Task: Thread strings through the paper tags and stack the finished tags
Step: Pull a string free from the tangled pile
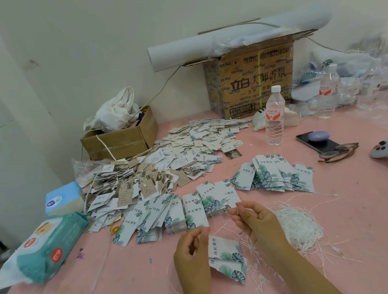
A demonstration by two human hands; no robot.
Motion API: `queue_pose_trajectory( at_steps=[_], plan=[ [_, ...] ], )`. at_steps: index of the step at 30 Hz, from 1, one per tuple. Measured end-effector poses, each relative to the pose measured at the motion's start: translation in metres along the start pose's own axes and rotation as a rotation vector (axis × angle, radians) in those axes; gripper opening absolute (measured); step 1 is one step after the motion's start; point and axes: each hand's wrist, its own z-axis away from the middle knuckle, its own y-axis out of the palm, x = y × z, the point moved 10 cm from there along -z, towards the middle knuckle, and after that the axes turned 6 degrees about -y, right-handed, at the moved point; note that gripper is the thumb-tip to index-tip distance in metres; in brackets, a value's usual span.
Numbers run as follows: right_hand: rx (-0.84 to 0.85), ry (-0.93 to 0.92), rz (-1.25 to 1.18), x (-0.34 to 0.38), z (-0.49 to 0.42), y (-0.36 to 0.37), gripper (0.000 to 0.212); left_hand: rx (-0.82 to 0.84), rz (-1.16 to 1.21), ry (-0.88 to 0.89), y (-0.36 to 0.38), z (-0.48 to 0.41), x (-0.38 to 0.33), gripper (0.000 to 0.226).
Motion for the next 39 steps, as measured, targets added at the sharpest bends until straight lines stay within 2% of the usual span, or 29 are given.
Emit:
queue_pose_trajectory(
  at_steps=[5, 9, 16, 21, 28, 32, 36, 39],
  plan=[
    [0.073, -0.009, 0.140, -0.004, 0.003, 0.008, 0.026, 0.029, -0.100, 0.089, 0.007, 0.004, -0.013, 0.020],
    [0.148, -0.026, 0.183, -0.005, 0.007, 0.017, 0.030, -0.017, -0.141, 0.136, 0.003, 0.006, -0.020, 0.023],
    [0.199, -0.051, 0.294, -0.007, 0.012, 0.025, 0.023, 0.088, -0.095, 0.104, 0.011, 0.006, -0.014, 0.026],
    [0.234, -0.085, 0.369, -0.007, 0.013, 0.028, 0.024, 0.084, -0.082, 0.107, 0.010, 0.006, -0.014, 0.024],
    [0.202, -0.122, 0.438, -0.006, 0.013, 0.024, 0.010, 0.070, -0.081, 0.097, 0.009, 0.005, -0.013, 0.024],
    [0.191, -0.128, 0.483, -0.005, 0.013, 0.023, 0.017, 0.078, -0.053, 0.048, 0.010, 0.005, -0.008, 0.026],
    [0.179, -0.223, 0.605, 0.004, 0.014, 0.023, 0.007, 0.081, -0.051, 0.014, 0.009, 0.004, -0.003, 0.026],
    [0.153, -0.238, 0.601, 0.007, 0.014, 0.021, 0.008, 0.083, -0.063, 0.018, 0.010, 0.003, -0.003, 0.027]
  ],
)
